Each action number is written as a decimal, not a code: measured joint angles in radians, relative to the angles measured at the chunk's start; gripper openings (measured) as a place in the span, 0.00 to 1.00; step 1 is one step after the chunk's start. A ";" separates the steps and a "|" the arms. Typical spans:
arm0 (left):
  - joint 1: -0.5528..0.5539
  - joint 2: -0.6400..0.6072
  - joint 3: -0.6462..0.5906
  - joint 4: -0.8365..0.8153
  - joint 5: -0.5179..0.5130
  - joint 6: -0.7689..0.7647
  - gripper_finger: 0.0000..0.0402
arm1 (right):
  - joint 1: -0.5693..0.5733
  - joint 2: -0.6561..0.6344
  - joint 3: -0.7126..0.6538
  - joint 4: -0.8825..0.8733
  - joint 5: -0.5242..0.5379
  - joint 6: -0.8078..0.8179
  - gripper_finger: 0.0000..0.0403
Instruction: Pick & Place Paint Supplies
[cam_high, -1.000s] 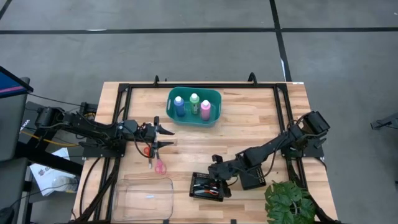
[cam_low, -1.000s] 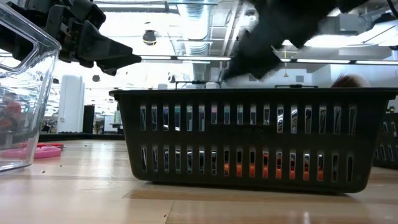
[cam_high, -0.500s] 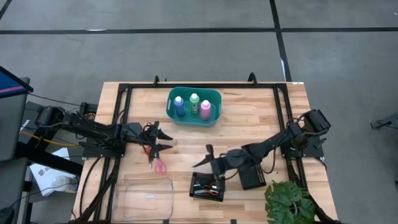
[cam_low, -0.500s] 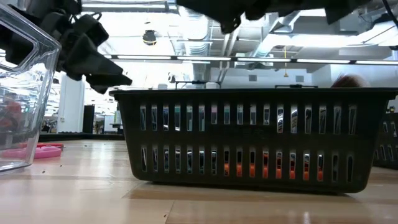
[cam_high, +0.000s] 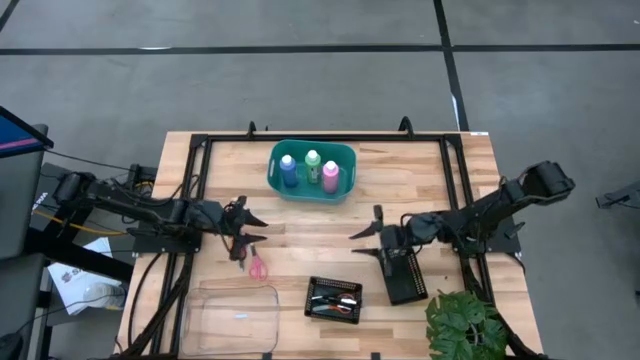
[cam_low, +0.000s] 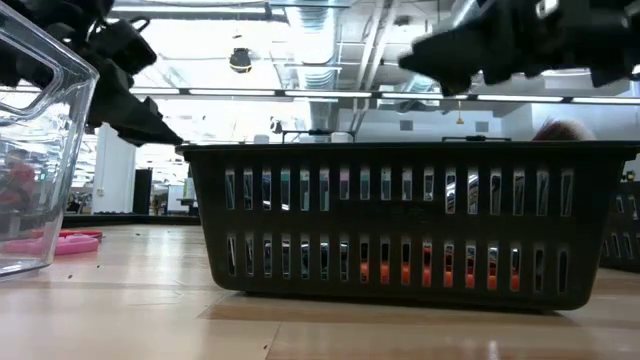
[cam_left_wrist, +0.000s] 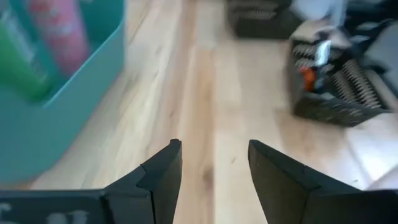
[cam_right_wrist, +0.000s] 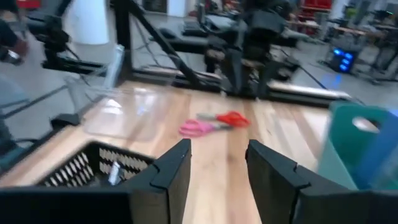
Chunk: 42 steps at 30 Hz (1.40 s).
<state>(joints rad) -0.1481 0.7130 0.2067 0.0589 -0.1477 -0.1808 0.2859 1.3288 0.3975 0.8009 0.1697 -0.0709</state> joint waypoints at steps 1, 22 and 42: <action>-0.002 -0.002 0.023 -0.061 -0.017 -0.025 0.44 | -0.003 -0.021 -0.023 -0.004 0.013 0.004 0.35; -0.015 0.417 0.292 -0.727 0.041 -0.429 0.44 | -0.013 -0.065 -0.076 -0.037 0.023 -0.007 0.36; 0.046 0.594 0.296 -0.702 -0.017 -0.327 0.35 | -0.013 -0.065 -0.076 -0.037 0.023 -0.018 0.36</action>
<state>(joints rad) -0.1018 1.3069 0.5022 -0.6429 -0.1642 -0.5082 0.2733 1.2641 0.3214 0.7635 0.1925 -0.0889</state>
